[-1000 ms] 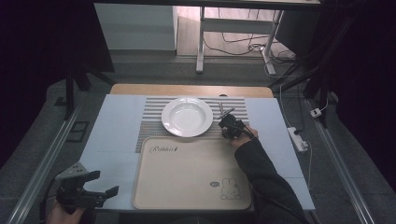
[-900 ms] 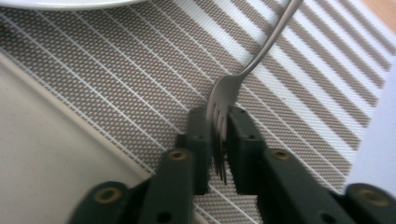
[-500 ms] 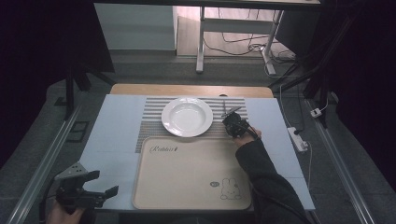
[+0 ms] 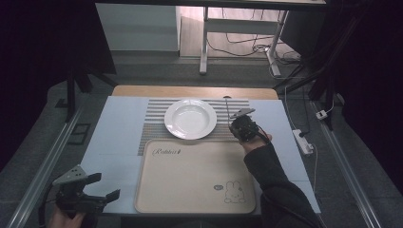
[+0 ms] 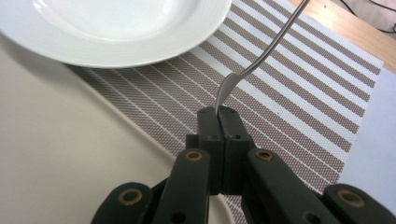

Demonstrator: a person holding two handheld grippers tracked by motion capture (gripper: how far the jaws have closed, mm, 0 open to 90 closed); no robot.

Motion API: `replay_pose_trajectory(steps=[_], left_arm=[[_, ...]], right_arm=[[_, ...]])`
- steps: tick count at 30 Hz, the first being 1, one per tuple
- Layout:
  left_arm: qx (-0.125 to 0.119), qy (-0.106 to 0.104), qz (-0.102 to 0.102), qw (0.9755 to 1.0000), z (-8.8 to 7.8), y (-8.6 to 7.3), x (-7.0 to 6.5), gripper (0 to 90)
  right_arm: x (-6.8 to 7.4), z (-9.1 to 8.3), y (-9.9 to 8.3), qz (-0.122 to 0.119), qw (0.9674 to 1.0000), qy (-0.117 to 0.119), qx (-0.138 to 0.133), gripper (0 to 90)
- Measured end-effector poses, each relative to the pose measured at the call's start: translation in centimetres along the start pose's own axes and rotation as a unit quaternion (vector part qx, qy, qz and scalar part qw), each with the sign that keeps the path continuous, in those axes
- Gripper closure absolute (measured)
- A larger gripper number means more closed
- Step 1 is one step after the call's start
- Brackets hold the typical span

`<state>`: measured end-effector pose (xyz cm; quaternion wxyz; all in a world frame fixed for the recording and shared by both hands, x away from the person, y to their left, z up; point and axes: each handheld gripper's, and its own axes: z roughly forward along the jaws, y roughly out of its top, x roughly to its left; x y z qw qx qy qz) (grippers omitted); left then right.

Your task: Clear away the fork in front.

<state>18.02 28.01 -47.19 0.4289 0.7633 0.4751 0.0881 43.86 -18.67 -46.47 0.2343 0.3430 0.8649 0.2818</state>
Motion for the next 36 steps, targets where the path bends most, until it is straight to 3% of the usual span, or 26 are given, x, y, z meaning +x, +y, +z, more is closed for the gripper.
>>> replay_pose_trajectory(steps=[10, 16, 23, 31, 36], left_arm=[[-0.007, -0.003, 0.024, 0.9997, 0.3, 0.4, -0.3, 0.0], [0.007, -0.026, 0.040, 0.9988, 1.3, 1.0, -0.6, 0.0], [0.009, -0.048, 0.056, 0.9972, 2.3, 1.8, -0.8, 0.0], [0.011, -0.071, 0.087, 0.9936, 3.8, 3.1, -1.3, 0.0], [0.024, -0.072, 0.101, 0.9920, 5.0, 3.9, -1.3, 0.0]], right_arm=[[0.9, -3.2, -0.6, -0.001, 0.9991, 0.032, -0.029, 90.0], [1.5, -4.6, -1.3, -0.004, 0.9980, 0.050, -0.038, 90.0], [2.4, -6.8, -2.6, -0.012, 0.9956, 0.077, -0.053, 90.0], [3.7, -8.8, -4.1, -0.024, 0.9920, 0.108, -0.062, 90.0], [4.5, -10.0, -5.3, -0.027, 0.9892, 0.129, -0.064, 90.0]])
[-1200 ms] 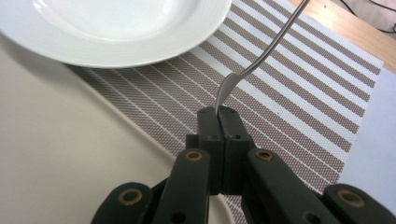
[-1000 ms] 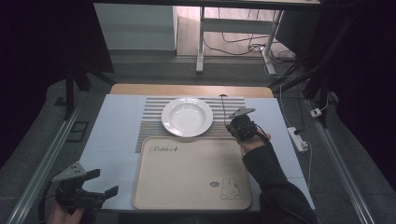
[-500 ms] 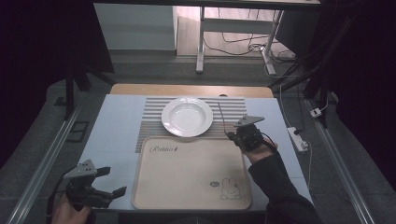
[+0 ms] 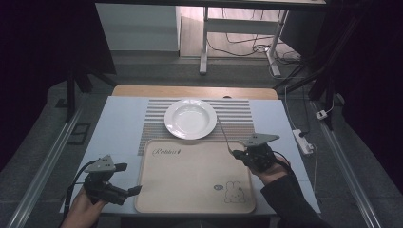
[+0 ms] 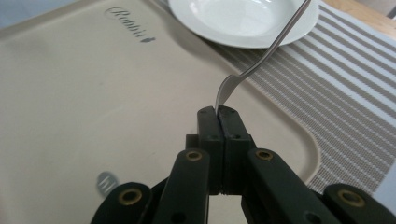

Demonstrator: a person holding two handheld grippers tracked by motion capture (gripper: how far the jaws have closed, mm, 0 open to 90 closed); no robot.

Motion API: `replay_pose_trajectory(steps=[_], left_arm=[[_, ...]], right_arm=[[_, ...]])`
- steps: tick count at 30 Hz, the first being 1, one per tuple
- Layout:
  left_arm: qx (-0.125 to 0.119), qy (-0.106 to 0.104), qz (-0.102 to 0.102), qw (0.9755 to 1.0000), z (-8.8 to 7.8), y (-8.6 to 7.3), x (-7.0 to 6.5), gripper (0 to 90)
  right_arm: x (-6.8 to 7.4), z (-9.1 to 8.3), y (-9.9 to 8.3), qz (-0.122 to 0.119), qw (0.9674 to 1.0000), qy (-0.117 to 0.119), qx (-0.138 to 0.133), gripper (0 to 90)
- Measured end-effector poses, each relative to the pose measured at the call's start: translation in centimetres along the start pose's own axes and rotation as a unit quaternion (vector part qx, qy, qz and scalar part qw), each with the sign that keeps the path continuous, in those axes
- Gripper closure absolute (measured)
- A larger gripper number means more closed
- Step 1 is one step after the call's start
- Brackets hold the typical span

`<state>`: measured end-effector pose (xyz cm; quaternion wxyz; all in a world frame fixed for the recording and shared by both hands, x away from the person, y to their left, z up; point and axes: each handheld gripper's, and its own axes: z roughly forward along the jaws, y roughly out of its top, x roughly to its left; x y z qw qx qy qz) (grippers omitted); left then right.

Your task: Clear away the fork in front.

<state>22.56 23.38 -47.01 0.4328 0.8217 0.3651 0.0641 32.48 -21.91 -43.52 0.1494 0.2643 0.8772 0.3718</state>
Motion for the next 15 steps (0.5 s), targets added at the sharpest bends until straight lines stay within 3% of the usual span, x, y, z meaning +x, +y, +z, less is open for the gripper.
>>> replay_pose_trajectory(steps=[6, 15], left_arm=[[0.002, -0.017, 0.009, 0.9998, 1.5, 1.6, 0.3, 0.0], [0.035, -0.026, 0.053, 0.9976, 4.3, 4.0, -0.1, 0.0]], right_arm=[[1.2, -0.8, -0.8, -0.011, 0.9996, 0.025, -0.002, 90.0], [3.7, -1.3, -1.7, -0.031, 0.9965, 0.077, 0.005, 90.0]])
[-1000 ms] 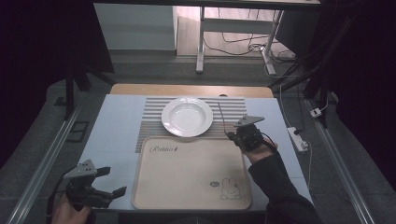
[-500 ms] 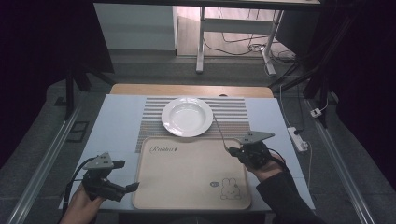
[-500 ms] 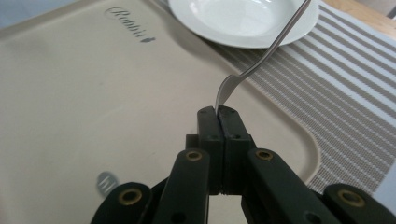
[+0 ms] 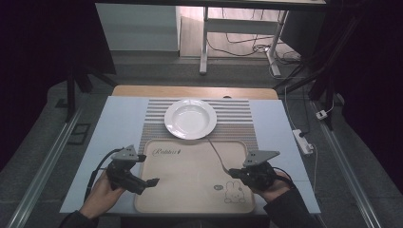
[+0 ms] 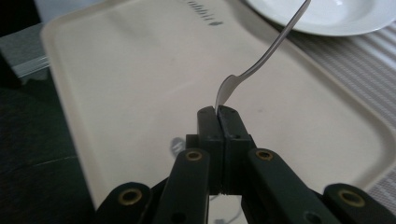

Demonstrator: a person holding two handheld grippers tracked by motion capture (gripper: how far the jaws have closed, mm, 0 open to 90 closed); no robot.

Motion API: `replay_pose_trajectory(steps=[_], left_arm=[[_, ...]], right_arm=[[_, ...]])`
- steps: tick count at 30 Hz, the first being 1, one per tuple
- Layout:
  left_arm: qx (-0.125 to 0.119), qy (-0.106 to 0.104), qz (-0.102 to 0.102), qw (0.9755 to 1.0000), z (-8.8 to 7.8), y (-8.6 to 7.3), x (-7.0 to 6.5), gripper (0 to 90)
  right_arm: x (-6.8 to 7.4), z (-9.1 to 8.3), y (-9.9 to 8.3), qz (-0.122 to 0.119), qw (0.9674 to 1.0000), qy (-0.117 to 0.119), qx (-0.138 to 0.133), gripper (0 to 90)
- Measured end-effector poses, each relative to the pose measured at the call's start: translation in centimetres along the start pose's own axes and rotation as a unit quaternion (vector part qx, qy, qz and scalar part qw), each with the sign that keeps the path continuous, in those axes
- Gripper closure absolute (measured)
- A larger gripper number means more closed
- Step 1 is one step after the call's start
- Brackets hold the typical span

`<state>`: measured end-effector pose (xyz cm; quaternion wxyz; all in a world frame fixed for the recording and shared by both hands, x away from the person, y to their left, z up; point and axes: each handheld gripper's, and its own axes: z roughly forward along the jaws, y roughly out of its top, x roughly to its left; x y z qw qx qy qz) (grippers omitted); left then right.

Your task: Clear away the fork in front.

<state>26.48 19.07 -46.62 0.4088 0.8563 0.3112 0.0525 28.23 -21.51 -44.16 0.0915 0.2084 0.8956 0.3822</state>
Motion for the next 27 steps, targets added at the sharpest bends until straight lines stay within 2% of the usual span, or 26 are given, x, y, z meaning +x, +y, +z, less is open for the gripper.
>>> replay_pose_trajectory(steps=[3, 7, 9, 13, 17, 23, 27], left_arm=[[0.010, 0.000, 0.015, 0.9998, 0.8, 0.7, -0.1, 0.0], [0.014, 0.002, 0.030, 0.9994, 1.8, 1.7, -0.1, 0.0], [0.017, 0.000, 0.037, 0.9992, 2.2, 2.3, 0.0, 0.0], [0.021, -0.024, 0.050, 0.9983, 3.3, 3.4, 0.3, 0.1], [0.040, -0.040, 0.087, 0.9946, 4.5, 4.5, 0.4, 0.1], [0.054, -0.066, 0.124, 0.9887, 6.3, 6.1, 0.4, 0.0], [0.066, -0.085, 0.140, 0.9842, 7.4, 6.7, 0.1, 0.0]], right_arm=[[0.5, 0.1, -0.1, -0.005, 0.9999, 0.012, 0.001, 90.0], [1.7, 0.3, -0.1, -0.010, 0.9990, 0.043, 0.002, 90.0], [1.9, 0.4, -0.1, -0.013, 0.9987, 0.049, 0.003, 90.0], [2.8, 0.7, 0.2, -0.030, 0.9973, 0.067, 0.008, 90.0], [3.1, 1.1, 0.5, -0.042, 0.9955, 0.084, 0.011, 90.0], [3.6, 1.5, 0.9, -0.054, 0.9930, 0.104, 0.015, 90.0], [4.1, 1.7, 1.2, -0.061, 0.9911, 0.117, 0.017, 90.0]])
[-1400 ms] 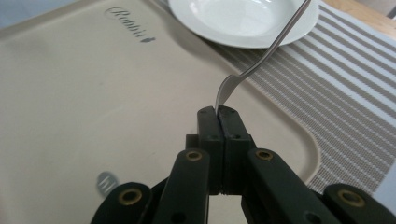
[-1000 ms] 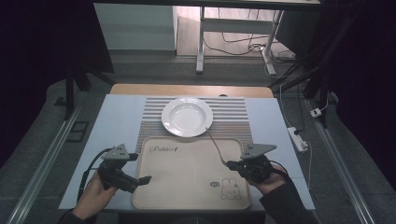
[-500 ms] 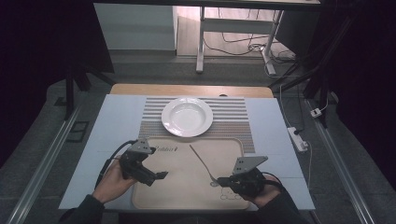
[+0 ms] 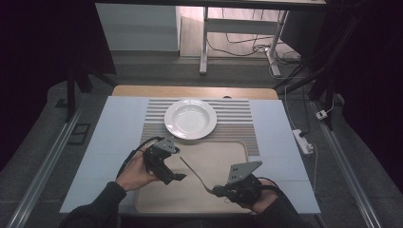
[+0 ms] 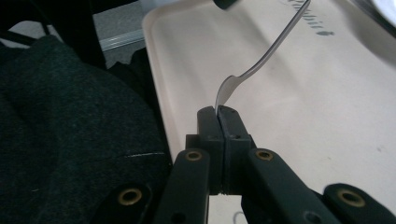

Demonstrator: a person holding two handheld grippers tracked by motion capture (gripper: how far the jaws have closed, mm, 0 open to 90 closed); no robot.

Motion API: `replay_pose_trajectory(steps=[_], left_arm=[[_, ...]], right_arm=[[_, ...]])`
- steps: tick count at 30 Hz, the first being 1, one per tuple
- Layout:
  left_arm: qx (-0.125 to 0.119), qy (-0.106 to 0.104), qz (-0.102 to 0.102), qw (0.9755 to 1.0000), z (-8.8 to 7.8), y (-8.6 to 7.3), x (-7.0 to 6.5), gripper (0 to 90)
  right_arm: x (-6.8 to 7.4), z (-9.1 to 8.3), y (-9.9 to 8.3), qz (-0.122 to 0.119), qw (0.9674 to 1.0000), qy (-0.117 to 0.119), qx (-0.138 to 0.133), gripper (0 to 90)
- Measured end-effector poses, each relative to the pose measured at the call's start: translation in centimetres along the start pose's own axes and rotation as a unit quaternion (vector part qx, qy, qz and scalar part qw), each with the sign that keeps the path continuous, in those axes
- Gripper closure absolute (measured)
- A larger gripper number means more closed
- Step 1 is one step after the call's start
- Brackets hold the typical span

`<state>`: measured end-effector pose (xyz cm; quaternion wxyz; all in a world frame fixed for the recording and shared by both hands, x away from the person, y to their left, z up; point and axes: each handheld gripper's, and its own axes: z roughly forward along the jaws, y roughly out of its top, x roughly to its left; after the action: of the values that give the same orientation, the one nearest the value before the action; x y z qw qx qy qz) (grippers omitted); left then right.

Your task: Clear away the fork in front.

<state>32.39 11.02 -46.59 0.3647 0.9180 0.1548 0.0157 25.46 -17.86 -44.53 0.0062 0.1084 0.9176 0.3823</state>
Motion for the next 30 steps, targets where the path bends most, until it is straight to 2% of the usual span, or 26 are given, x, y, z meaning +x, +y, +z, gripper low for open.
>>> replay_pose_trajectory(steps=[3, 6, 10, 12, 13, 15, 17, 18, 21, 23, 26, 27, 30], left_arm=[[0.013, -0.013, 0.019, 0.9996, 0.7, 0.3, -0.2, 1.5], [0.027, -0.026, 0.043, 0.9984, 1.2, 0.6, -0.3, 3.0], [0.041, -0.037, 0.074, 0.9957, 1.5, 0.7, -0.7, 13.7], [0.047, -0.052, 0.097, 0.9928, 1.5, 0.7, -0.8, 22.4], [0.051, -0.055, 0.108, 0.9913, 1.5, 0.8, -0.9, 29.7], [0.058, -0.066, 0.128, 0.9879, 1.5, 0.8, -1.0, 32.4], [0.067, -0.071, 0.152, 0.9835, 1.5, 0.7, -1.0, 36.6], [0.069, -0.075, 0.158, 0.9821, 1.5, 0.7, -1.0, 39.5], [0.084, -0.080, 0.186, 0.9757, 1.5, 0.7, -1.0, 43.4], [0.089, -0.079, 0.196, 0.9733, 1.6, 0.6, -1.0, 47.0], [0.100, -0.082, 0.220, 0.9669, 1.7, 0.6, -1.0, 55.0], [0.102, -0.083, 0.224, 0.9656, 1.7, 0.6, -1.0, 57.2], [0.108, -0.098, 0.236, 0.9608, 1.7, 0.6, -0.9, 64.4]], right_arm=[[0.3, 0.3, 0.3, -0.013, 0.9998, 0.015, 0.000, 90.0], [0.4, 0.4, 0.4, -0.016, 0.9996, 0.022, 0.003, 90.0], [0.5, 0.6, 0.5, -0.022, 0.9992, 0.033, 0.006, 90.0], [0.5, 0.6, 0.5, -0.025, 0.9990, 0.035, 0.009, 90.0], [0.6, 0.6, 0.5, -0.028, 0.9987, 0.041, 0.009, 90.0], [0.6, 0.6, 0.6, -0.029, 0.9986, 0.043, 0.009, 90.0], [0.6, 0.7, 0.6, -0.032, 0.9984, 0.047, 0.010, 90.0], [0.7, 0.7, 0.6, -0.033, 0.9981, 0.050, 0.013, 90.0], [0.7, 0.7, 0.6, -0.037, 0.9977, 0.054, 0.018, 90.0], [0.7, 0.8, 0.6, -0.039, 0.9974, 0.057, 0.018, 90.0], [0.7, 0.9, 0.6, -0.042, 0.9970, 0.062, 0.019, 90.0], [0.8, 0.9, 0.6, -0.041, 0.9970, 0.064, 0.019, 90.0], [0.8, 0.9, 0.6, -0.042, 0.9967, 0.066, 0.021, 90.0]])
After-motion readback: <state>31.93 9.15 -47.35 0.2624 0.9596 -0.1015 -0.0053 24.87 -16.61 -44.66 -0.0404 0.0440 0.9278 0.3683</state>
